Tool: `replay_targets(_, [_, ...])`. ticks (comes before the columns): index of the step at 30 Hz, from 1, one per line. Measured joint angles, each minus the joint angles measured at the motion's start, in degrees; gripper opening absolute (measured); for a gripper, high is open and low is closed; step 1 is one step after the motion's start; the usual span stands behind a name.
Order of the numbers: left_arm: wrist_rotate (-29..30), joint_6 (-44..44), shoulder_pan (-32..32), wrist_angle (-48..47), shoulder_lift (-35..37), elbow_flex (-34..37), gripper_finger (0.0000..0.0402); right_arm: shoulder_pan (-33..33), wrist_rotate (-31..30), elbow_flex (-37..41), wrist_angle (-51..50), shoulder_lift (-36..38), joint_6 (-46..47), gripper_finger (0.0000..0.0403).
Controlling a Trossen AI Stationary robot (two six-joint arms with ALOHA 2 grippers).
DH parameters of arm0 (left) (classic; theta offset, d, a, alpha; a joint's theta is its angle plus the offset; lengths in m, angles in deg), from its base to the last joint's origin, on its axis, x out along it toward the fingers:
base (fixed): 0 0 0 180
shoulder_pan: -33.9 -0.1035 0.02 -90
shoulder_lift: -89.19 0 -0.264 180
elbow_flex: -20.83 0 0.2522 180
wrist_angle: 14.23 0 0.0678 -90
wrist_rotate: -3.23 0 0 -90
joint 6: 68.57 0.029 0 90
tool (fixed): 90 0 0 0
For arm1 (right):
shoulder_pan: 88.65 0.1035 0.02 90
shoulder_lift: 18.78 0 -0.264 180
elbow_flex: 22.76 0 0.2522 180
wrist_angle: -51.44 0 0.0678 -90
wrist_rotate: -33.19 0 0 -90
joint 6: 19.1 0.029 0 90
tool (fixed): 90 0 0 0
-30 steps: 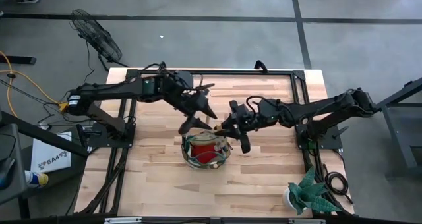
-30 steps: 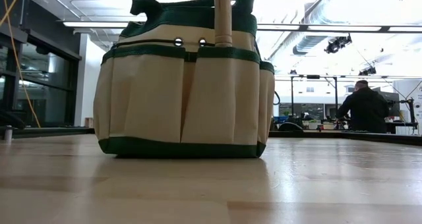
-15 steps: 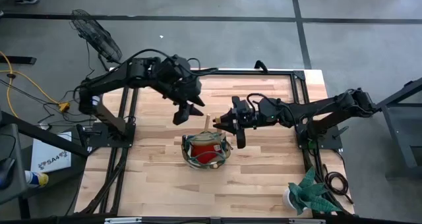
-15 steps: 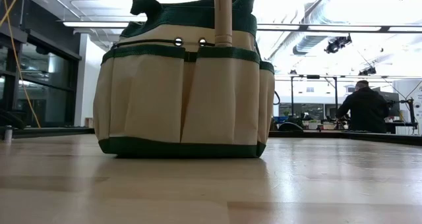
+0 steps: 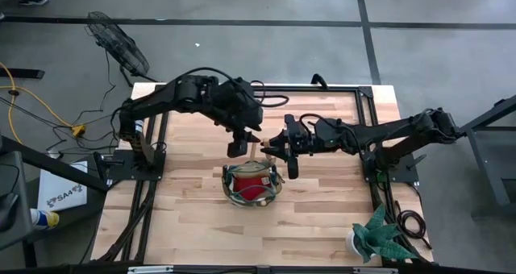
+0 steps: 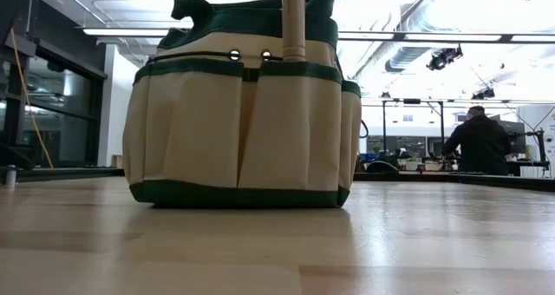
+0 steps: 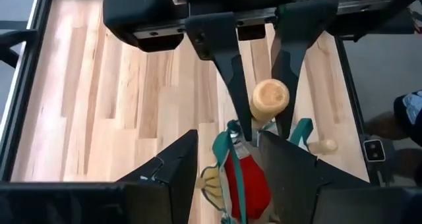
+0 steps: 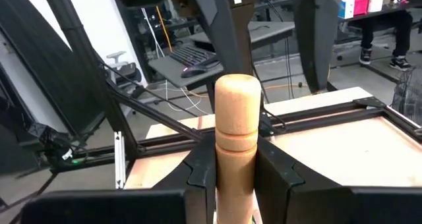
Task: Pick & Place Garden tools in Gardening bag
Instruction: Put the light brown trowel into the white gardening bag
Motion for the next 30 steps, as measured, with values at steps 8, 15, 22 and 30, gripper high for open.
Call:
replay_targets(8, [0.28,-0.03,1.06,1.31,-0.96,0.59,0.0159,0.00,0.02,-0.04,-1.14,-0.53,-1.74,0.0060])
replay_targets(15, [-1.95,-0.43,1.52,1.55,-1.50,0.62,0.0159,-0.10,0.01,-0.04,-1.29,-1.49,-2.22,0.0060])
replay_targets(22, [-4.86,-0.44,1.57,4.12,-1.96,0.63,0.0159,-0.11,0.24,-0.04,-1.40,-1.60,-2.24,0.0060])
replay_targets(30, [-3.81,-0.72,1.95,2.98,-3.60,0.68,0.0159,-0.11,0.61,-0.04,-1.79,-1.77,-2.24,0.0060])
